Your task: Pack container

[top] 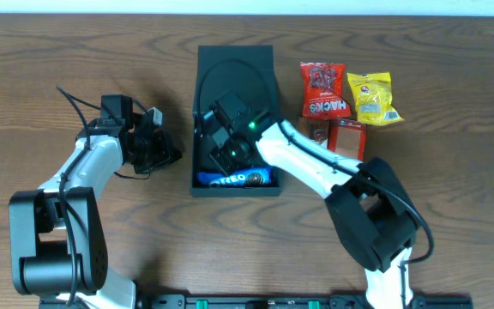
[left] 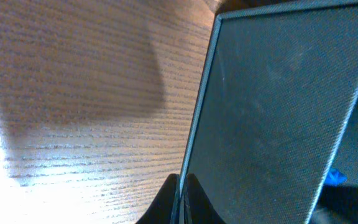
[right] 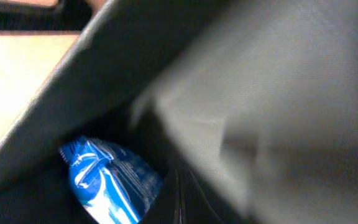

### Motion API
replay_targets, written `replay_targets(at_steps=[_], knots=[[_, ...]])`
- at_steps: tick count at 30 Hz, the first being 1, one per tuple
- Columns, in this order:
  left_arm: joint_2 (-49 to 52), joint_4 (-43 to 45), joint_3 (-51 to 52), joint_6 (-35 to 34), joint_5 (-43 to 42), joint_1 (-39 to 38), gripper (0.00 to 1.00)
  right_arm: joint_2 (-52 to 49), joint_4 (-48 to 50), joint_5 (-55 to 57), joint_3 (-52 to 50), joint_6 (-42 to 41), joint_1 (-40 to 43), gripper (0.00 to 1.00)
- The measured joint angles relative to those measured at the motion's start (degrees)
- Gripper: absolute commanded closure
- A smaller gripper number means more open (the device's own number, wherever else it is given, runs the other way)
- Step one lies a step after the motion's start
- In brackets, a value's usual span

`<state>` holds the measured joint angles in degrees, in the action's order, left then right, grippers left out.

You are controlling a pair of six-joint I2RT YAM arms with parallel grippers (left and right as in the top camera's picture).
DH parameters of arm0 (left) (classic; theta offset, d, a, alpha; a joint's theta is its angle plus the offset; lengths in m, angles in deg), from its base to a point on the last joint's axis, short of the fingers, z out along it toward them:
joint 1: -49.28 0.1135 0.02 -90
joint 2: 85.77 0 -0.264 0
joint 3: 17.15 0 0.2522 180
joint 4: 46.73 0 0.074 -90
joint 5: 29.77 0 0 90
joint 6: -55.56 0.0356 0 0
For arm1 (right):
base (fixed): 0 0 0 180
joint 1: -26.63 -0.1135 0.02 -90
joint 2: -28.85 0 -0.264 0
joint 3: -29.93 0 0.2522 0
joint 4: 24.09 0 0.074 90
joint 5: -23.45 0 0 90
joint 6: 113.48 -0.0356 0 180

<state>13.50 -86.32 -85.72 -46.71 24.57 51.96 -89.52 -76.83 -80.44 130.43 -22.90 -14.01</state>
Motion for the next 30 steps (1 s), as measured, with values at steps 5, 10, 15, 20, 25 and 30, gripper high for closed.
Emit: replay_targets(at_steps=[5, 10, 15, 20, 25, 30], knots=[[0.0, 0.9, 0.0, -0.2, 0.0, 0.0, 0.94, 0.0, -3.8, 6.0, 2.1, 0.1, 1.9, 0.99], [0.0, 1.9, 0.0, -0.8, 0.0, 0.0, 0.94, 0.0, -3.8, 8.4, 0.6, 0.1, 2.4, 0.99], [0.0, 2.3, 0.0, -1.1, 0.0, 0.0, 0.94, -0.5, -3.7, 9.4, -1.5, 0.1, 2.4, 0.99], [0.0, 2.5, 0.0, -1.2, 0.0, 0.0, 0.94, -1.3, -4.6, 7.6, -1.6, 0.1, 2.4, 0.99], [0.0, 2.5, 0.0, -1.3, 0.0, 0.0, 0.94, -1.4, -7.1, 5.9, -1.6, 0.1, 2.4, 0.99], [0.0, 2.6, 0.0, -1.3, 0.0, 0.0, 0.94, -1.4, -9.4, 4.0, -1.6, 0.0, 2.4, 0.99]])
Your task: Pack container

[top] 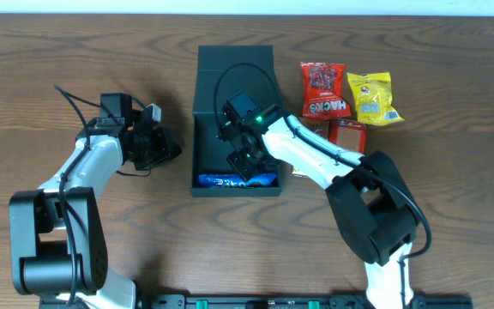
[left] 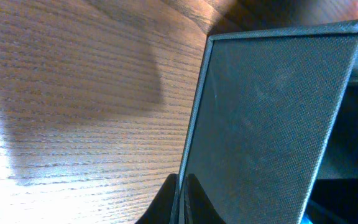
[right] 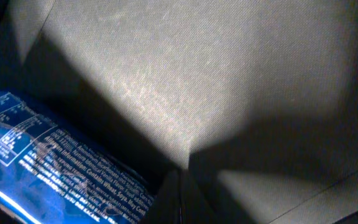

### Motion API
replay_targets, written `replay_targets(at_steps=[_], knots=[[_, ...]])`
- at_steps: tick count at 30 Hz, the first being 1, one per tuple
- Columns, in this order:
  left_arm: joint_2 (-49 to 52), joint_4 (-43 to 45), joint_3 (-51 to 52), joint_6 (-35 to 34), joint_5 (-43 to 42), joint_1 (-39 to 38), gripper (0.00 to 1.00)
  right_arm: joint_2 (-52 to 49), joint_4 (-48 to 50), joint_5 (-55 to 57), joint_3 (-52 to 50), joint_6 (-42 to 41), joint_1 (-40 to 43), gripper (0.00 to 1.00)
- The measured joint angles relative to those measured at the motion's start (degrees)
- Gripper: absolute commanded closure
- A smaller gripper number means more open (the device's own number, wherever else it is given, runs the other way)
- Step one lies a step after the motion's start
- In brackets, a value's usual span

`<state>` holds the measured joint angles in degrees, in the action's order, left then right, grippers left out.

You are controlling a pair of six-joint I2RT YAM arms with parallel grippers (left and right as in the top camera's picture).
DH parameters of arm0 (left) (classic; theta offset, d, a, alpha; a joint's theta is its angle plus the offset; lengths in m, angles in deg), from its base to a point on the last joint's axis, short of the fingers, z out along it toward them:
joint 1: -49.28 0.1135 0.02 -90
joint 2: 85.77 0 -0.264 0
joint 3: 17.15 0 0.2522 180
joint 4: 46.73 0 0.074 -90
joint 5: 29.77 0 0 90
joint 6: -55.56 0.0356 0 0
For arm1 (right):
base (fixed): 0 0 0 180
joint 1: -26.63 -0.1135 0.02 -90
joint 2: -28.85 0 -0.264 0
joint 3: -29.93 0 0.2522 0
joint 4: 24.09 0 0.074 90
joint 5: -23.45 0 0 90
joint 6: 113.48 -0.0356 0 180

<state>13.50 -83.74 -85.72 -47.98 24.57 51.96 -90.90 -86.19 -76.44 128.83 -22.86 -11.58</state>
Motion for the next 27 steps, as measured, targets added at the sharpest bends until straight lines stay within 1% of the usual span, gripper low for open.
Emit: replay_targets(at_steps=[6, 9, 11, 14, 15, 17, 20, 22, 24, 25, 27], knots=[[0.0, 0.4, 0.0, 0.0, 0.0, 0.0, 0.94, 0.0, 1.0, -0.8, 0.0, 0.0, 0.0, 0.99], [0.0, 0.9, 0.0, -0.2, 0.0, 0.0, 0.94, -0.1, -0.9, -0.7, 2.2, 0.0, 0.1, 0.99], [0.0, 1.2, 0.0, -0.4, 0.0, 0.0, 0.94, -0.2, -3.9, -0.1, 6.6, 0.0, 0.2, 0.99], [0.0, 2.1, 0.0, -0.8, 0.0, 0.0, 0.94, 0.1, -7.2, 3.9, 18.3, 0.0, 1.5, 0.99], [0.0, 2.4, 0.0, -1.0, 0.0, 0.0, 0.94, 1.4, -7.1, 6.8, 23.6, 0.5, 3.4, 0.98], [0.0, 2.9, 0.0, -1.7, 0.0, 0.0, 0.94, 3.0, -5.8, 8.4, 26.7, 1.2, 6.3, 0.95], [0.0, 2.9, 0.0, -2.2, 0.0, 0.0, 0.94, 4.8, -2.4, 10.3, 29.2, 2.0, 13.4, 0.83], [0.0, 2.9, 0.0, -2.6, 0.0, 0.0, 0.94, 4.3, -1.1, 11.5, 29.2, 2.2, 18.8, 0.67], [0.0, 3.0, 0.0, -2.8, 0.0, 0.0, 0.94, 2.1, -0.3, 12.3, 29.2, 1.9, 22.3, 0.56], [0.0, 2.9, 0.0, -2.8, 0.0, 0.0, 0.94, 0.6, -0.1, 12.7, 29.2, 1.7, 23.5, 0.48], [0.0, 3.0, 0.0, -3.0, 0.0, 0.0, 0.94, -3.5, 0.5, 13.1, 29.1, 1.6, 24.8, 0.41]])
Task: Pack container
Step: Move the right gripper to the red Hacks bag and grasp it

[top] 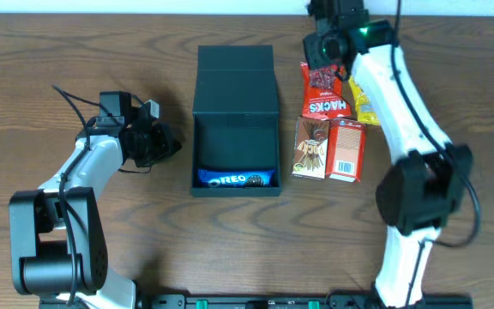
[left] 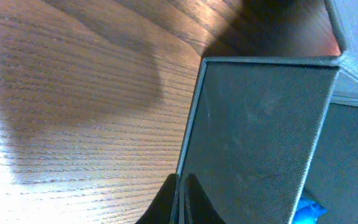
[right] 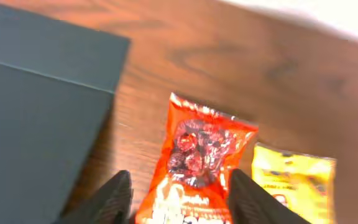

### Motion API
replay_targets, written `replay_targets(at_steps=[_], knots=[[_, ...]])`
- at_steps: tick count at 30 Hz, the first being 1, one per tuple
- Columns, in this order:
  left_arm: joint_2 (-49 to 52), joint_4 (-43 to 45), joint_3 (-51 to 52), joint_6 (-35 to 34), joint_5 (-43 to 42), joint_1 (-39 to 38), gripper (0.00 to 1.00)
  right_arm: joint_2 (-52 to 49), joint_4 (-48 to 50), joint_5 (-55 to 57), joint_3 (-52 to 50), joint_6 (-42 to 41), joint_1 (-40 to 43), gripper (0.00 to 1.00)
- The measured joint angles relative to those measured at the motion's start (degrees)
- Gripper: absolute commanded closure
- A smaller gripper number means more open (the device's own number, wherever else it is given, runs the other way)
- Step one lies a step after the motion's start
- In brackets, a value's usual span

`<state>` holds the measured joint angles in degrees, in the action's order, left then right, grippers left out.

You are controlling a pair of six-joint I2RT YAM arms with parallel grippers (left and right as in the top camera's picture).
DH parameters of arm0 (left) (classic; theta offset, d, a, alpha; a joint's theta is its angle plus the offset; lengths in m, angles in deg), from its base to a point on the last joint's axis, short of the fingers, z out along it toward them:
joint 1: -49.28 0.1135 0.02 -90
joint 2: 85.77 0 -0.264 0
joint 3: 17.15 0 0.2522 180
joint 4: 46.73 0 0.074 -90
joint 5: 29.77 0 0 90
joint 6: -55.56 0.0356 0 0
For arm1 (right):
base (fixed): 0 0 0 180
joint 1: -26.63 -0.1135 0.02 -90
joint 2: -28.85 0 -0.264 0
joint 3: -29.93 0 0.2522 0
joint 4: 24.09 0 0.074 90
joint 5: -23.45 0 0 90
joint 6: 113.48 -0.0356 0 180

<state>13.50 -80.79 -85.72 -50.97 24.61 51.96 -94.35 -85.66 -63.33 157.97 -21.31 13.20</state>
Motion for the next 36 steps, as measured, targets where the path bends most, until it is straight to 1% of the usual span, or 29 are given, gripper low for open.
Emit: replay_targets(at_steps=[2, 4, 5, 7, 10, 11, 12, 14, 17, 20, 22, 26, 29, 33, 36], knots=[[0.0, 0.0, 0.0, 0.0, 0.0, 0.0, 0.94, -3.9, 0.9, 0.7, -0.2, -0.2, 0.1, 0.29], [0.0, 0.0, 0.0, 0.0, 0.0, 0.0, 0.94, -7.6, 1.5, 2.0, -0.5, -0.2, 0.1, 0.28], [0.0, -0.1, 0.0, 0.0, 0.0, 0.0, 0.94, -9.2, 1.7, 2.9, -0.7, -0.2, 0.0, 0.23], [0.0, 0.0, 0.0, -0.1, 0.0, 0.0, 0.94, -11.3, 1.8, 4.7, -0.9, -0.5, 0.0, 0.24], [0.0, 0.0, 0.0, -0.2, 0.0, 0.0, 0.94, -12.6, 2.0, 7.3, -1.2, -1.0, 0.0, 0.32], [0.0, 0.0, 0.0, -0.3, 0.0, 0.0, 0.94, -12.7, 2.4, 7.9, -1.2, -1.5, 0.0, 0.39], [0.0, 0.0, 0.0, -0.4, 0.0, 0.0, 0.94, -12.7, 2.8, 8.1, -1.2, -1.4, 0.1, 0.44], [0.0, 0.0, 0.0, -0.4, 0.0, 0.0, 0.94, -12.9, 3.0, 8.4, -1.2, -1.8, 0.1, 0.55], [0.0, 0.0, 0.0, -1.2, 0.2, 0.0, 0.94, -13.9, 3.1, 7.9, -1.2, -2.2, 0.1, 0.67], [0.0, 0.0, 0.0, -1.7, 0.5, 0.0, 0.94, -14.2, 3.3, 7.7, -1.0, -2.3, 0.1, 0.83], [0.0, 0.0, 0.0, -1.7, 0.7, 0.0, 0.94, -14.2, 3.6, 7.9, -0.7, -2.3, 0.2, 0.99], [0.0, 0.0, 0.0, -1.7, 1.0, 0.0, 0.94, -14.2, 2.5, 7.9, 0.2, -2.4, 0.2, 0.98], [0.0, 0.0, 0.0, -1.7, 1.1, 0.0, 0.94, -14.8, -2.6, 7.2, 3.5, -2.4, 0.2, 0.98], [0.0, 1.1, 0.0, -2.1, 1.2, 0.0, 0.94, -16.9, -13.0, 6.4, 15.4, -4.6, -0.2, 0.98], [0.0, 1.3, 0.0, -2.8, 1.3, 0.3, 0.94, -17.0, -24.0, 6.2, 26.7, -8.5, -1.5, 0.98]])
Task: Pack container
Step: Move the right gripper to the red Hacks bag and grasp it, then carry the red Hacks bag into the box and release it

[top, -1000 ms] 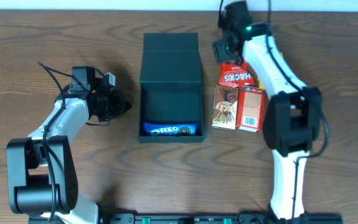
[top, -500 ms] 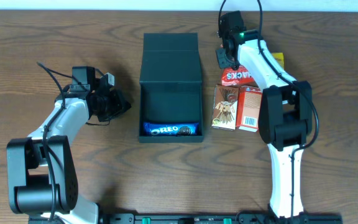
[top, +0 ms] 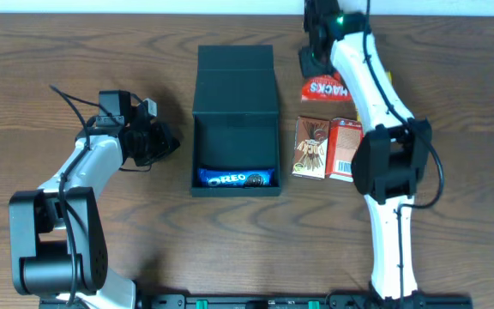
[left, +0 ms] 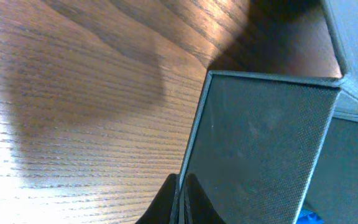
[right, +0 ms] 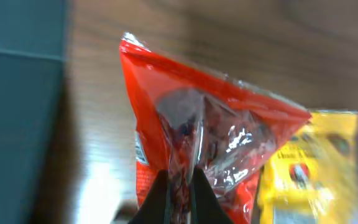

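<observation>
The black box (top: 235, 129) lies open mid-table with a blue Oreo pack (top: 235, 179) across its near end. My right gripper (top: 314, 58) (right: 180, 182) is at the back right, shut on the red Hacks bag (top: 324, 87) (right: 216, 124), pinching its clear window. A yellow snack bag (right: 309, 162) lies right of the red one; the overhead view hides it under the arm. My left gripper (top: 165, 144) (left: 182, 193) is shut on nothing, a little left of the box wall (left: 260, 143).
A brown carton (top: 312, 148) and a red carton (top: 343, 150) lie side by side right of the box, under the right arm. The box's lid (top: 235, 73) lies open toward the back. Bare wood surrounds the left gripper.
My right gripper, open over the red Hacks bag before, is now down on it and shut on its film. The left gripper has shifted slightly away from the box.
My right gripper was first down inside the box beside the Oreo pack and stayed in the box a second later. Then it was at the back right, open above the red bag, with the Oreo left in the box. Now it grips that bag.
</observation>
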### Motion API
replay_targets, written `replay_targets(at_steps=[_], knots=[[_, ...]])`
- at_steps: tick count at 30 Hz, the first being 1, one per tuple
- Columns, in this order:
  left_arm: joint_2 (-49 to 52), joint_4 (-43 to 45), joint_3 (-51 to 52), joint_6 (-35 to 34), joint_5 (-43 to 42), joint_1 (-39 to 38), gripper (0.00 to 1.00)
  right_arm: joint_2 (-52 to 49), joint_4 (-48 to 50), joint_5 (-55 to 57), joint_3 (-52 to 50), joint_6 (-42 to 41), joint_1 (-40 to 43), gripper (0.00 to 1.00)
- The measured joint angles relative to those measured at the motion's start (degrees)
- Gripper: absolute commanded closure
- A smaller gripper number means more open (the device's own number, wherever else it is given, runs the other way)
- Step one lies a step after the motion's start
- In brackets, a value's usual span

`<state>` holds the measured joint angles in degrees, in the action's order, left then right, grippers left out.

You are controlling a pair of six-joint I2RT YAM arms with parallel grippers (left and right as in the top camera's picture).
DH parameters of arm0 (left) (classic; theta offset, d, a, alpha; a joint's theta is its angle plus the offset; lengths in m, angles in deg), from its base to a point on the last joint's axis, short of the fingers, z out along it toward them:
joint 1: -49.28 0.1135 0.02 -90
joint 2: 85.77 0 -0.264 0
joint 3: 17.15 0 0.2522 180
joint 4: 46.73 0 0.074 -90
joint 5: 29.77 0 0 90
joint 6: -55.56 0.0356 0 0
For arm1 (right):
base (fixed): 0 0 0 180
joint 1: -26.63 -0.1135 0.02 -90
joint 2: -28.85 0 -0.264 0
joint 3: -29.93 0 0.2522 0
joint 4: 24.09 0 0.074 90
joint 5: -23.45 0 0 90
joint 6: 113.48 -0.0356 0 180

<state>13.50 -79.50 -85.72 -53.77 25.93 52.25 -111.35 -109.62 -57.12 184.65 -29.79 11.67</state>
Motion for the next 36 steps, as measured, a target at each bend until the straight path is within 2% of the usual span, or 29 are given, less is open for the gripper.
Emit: replay_targets(at_steps=[5, 9, 14, 18, 23, 31, 36], knots=[[0.0, 0.1, 0.0, -0.2, 0.0, 2.1, 0.94, 2.0, -14.6, -0.2, 12.3, -7.6, -7.2, 0.98], [0.0, 0.0, 0.0, -0.2, 0.0, 4.3, 0.94, 3.2, -20.3, -0.5, 13.6, -15.3, -15.4, 0.98], [0.0, -1.8, 0.0, 0.4, 0.0, 7.1, 0.94, 3.2, -21.5, -0.4, 10.6, -24.4, -24.0, 0.98], [-0.4, -3.6, 0.0, 2.9, 0.0, 9.0, 0.94, 3.2, -19.2, 1.7, 4.9, -30.6, -28.3, 0.98], [-3.8, -4.2, 0.0, 5.6, 0.0, 10.0, 0.94, 3.2, -14.0, 2.7, -2.4, -33.2, -31.5, 0.98], [-6.3, -4.5, 0.0, 7.4, 0.0, 10.0, 0.94, 3.2, -4.3, 2.5, -12.2, -31.0, -33.8, 0.98], [-6.4, -4.8, 0.0, 7.6, 0.0, 10.0, 0.94, 3.2, 0.7, 1.3, -14.7, -27.0, -33.7, 0.98]])
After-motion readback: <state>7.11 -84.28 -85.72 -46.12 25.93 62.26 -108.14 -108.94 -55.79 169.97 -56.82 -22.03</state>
